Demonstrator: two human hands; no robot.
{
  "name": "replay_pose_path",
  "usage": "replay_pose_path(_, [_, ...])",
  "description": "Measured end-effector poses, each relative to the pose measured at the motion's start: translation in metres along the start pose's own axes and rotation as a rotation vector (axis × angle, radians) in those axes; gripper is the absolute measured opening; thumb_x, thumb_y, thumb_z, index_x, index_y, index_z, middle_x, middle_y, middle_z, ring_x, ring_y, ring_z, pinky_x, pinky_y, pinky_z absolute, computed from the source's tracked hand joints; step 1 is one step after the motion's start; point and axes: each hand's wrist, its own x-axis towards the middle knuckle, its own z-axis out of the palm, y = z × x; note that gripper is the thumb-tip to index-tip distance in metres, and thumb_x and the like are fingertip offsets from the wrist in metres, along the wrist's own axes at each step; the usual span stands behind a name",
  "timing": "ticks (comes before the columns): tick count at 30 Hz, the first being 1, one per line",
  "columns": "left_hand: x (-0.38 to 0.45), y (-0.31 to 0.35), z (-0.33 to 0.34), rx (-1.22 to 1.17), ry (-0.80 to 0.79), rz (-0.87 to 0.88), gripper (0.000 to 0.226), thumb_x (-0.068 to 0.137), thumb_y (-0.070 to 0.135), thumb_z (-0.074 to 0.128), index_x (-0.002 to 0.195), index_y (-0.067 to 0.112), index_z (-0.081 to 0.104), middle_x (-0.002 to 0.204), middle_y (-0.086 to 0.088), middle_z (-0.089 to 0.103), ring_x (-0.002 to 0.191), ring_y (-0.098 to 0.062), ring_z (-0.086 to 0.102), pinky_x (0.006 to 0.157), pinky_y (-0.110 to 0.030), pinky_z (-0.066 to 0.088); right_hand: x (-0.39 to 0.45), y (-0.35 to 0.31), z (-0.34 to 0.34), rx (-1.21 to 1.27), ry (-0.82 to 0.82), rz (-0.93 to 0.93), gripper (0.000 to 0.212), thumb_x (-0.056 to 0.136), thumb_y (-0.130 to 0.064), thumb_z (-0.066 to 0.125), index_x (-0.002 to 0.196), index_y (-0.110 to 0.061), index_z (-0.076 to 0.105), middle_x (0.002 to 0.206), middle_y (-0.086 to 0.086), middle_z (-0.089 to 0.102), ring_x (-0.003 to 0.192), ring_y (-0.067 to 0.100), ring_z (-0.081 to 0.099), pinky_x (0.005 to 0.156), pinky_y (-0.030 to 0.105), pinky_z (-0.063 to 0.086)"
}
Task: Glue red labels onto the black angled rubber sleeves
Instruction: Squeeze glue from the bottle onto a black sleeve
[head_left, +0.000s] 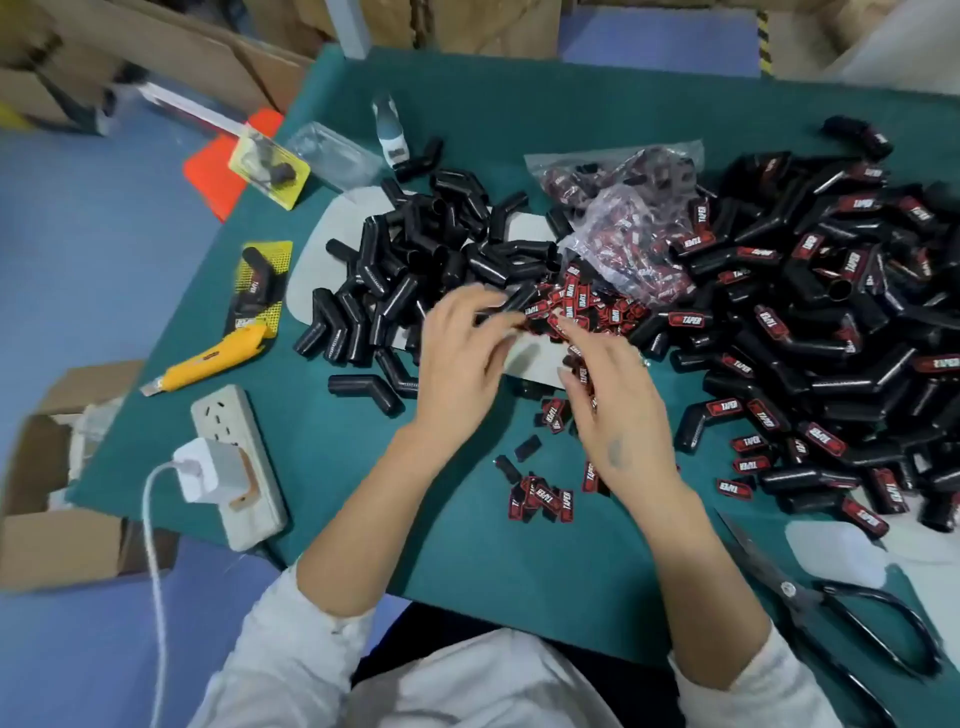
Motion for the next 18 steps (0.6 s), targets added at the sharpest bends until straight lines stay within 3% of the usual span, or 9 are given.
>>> replay_pose_path(5, [0.027, -0.028, -0.006, 0.282, -0.081, -0.125, 0.037, 0.095, 0.025, 0.076, 0.13, 0.012, 0.069, 0.154, -0.017, 0.05, 0.151, -0.041, 0.034, 0.123, -0.059, 0.025, 0.019, 0.011, 0.017, -0.037, 0.023, 0.001, 0.056, 0.105, -0.014, 0.061, 0.158, -0.017, 0.044, 0.145, 0.006, 0.052, 0.136, 0.028, 0.046, 0.107, 0.046, 0.048])
replay_pose_path(9, [0.023, -0.037, -0.003, 0.381, -0.15, -0.102, 0.028, 0.09, 0.037, 0.079, 0.107, 0.016, 0.076, 0.154, -0.015, 0.052, 0.153, -0.042, 0.033, 0.126, -0.059, 0.019, 0.018, 0.017, 0.023, -0.061, -0.005, -0.005, 0.054, 0.104, -0.013, 0.062, 0.156, -0.016, 0.047, 0.147, 0.009, 0.051, 0.143, 0.03, 0.043, 0.108, 0.05, 0.048])
replay_pose_path(14, [0.018, -0.04, -0.004, 0.304, -0.121, -0.096, 0.025, 0.085, 0.038, 0.085, 0.095, 0.016, 0.076, 0.153, -0.013, 0.052, 0.154, -0.042, 0.03, 0.127, -0.057, 0.014, 0.011, 0.019, 0.023, -0.057, 0.007, -0.009, 0.047, 0.103, -0.009, 0.064, 0.149, -0.011, 0.055, 0.144, 0.01, 0.055, 0.145, 0.029, 0.044, 0.108, 0.052, 0.048])
replay_pose_path(18, [0.01, -0.035, -0.011, 0.121, -0.088, -0.058, 0.025, 0.093, 0.038, 0.079, 0.104, 0.015, 0.077, 0.148, -0.014, 0.055, 0.152, -0.04, 0.033, 0.124, -0.061, 0.02, 0.007, 0.018, 0.018, 0.014, 0.057, -0.017, 0.048, 0.104, -0.011, 0.063, 0.151, -0.013, 0.054, 0.146, 0.006, 0.053, 0.145, 0.022, 0.044, 0.112, 0.043, 0.047])
